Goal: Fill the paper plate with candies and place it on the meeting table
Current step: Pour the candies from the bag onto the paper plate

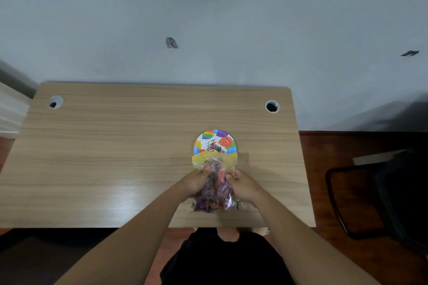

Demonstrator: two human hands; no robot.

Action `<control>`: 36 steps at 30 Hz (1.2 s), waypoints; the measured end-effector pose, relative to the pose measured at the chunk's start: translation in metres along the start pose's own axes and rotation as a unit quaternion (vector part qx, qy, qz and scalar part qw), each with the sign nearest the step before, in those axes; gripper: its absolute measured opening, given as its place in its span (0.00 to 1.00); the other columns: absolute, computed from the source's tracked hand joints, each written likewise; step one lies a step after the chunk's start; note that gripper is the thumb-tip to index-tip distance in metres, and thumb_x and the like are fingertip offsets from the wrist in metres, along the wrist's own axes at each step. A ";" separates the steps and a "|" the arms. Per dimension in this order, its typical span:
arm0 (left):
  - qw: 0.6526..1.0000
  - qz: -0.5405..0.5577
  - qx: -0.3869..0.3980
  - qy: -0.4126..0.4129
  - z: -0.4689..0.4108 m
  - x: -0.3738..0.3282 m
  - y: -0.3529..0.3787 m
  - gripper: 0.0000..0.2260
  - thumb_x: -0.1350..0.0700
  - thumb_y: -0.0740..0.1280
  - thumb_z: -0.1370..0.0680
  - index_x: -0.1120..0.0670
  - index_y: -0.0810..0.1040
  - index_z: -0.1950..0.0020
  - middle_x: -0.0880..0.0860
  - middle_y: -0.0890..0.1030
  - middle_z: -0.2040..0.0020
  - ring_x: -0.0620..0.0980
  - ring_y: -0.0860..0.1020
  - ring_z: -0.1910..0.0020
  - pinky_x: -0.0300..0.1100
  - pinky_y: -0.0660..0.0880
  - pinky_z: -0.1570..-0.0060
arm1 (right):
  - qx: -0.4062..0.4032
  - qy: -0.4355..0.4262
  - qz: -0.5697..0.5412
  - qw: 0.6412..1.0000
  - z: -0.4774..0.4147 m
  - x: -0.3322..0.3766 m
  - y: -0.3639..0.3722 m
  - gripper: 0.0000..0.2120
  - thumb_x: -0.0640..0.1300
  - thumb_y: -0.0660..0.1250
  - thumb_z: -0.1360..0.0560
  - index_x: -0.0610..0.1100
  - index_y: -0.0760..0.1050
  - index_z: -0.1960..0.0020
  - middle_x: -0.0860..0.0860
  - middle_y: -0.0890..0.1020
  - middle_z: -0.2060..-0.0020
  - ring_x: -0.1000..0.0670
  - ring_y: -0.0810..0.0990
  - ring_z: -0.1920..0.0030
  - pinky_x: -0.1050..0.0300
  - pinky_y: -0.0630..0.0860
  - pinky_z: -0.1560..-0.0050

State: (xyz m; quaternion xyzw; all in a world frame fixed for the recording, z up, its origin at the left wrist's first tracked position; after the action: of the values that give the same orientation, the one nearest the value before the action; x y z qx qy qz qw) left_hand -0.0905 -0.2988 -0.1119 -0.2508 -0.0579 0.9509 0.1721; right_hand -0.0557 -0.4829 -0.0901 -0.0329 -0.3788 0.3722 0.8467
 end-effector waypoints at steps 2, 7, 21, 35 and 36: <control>1.000 0.008 0.002 0.000 0.000 0.000 0.000 0.36 0.25 0.53 0.24 0.49 0.81 0.33 0.57 0.86 0.40 0.58 0.83 0.39 0.56 0.77 0.32 | 0.001 -0.002 -0.004 1.000 0.001 0.001 0.000 0.08 0.46 0.59 0.13 0.51 0.77 0.41 0.55 0.80 0.60 0.54 0.75 0.64 0.57 0.71 0.60; 1.000 0.014 0.011 -0.001 -0.001 0.001 0.001 0.31 0.24 0.55 0.25 0.50 0.79 0.48 0.57 0.84 0.50 0.55 0.83 0.49 0.53 0.80 0.39 | 0.005 0.004 -0.007 1.000 0.000 -0.004 0.001 0.12 0.45 0.59 0.13 0.44 0.79 0.37 0.49 0.85 0.55 0.52 0.78 0.61 0.58 0.72 0.57; 0.999 0.044 0.009 -0.006 0.002 0.000 0.001 0.22 0.38 0.56 0.14 0.53 0.82 0.48 0.55 0.86 0.48 0.52 0.81 0.55 0.44 0.76 0.51 | -0.003 0.024 0.003 1.000 -0.002 -0.013 0.002 0.14 0.49 0.60 0.13 0.42 0.80 0.38 0.42 0.87 0.44 0.48 0.81 0.52 0.56 0.73 0.51; 0.997 0.073 0.009 -0.007 0.005 -0.002 -0.002 0.21 0.40 0.58 0.14 0.54 0.82 0.41 0.54 0.85 0.49 0.51 0.80 0.58 0.41 0.74 0.56 | -0.003 0.039 -0.020 0.999 0.006 -0.009 0.000 0.14 0.51 0.60 0.14 0.46 0.80 0.37 0.47 0.87 0.49 0.49 0.80 0.60 0.55 0.75 0.56; 0.997 0.075 0.009 -0.006 0.006 -0.003 -0.002 0.20 0.40 0.59 0.14 0.54 0.82 0.43 0.54 0.84 0.51 0.51 0.80 0.59 0.42 0.73 0.57 | -0.004 0.042 -0.026 0.999 0.005 -0.010 -0.001 0.13 0.51 0.61 0.14 0.46 0.80 0.38 0.47 0.87 0.51 0.49 0.80 0.60 0.54 0.75 0.56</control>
State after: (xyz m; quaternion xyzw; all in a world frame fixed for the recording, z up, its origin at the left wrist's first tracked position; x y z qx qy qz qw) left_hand -0.0906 -0.2982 -0.1046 -0.2467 -0.0312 0.9631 0.1027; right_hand -0.0635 -0.4914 -0.0926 -0.0418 -0.3456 0.3466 0.8710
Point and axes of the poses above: each hand's wrist, its own z-axis away from the middle knuckle, its own y-axis out of the palm, x = y × z, the point moved 7 cm from there along -z, towards the middle knuckle
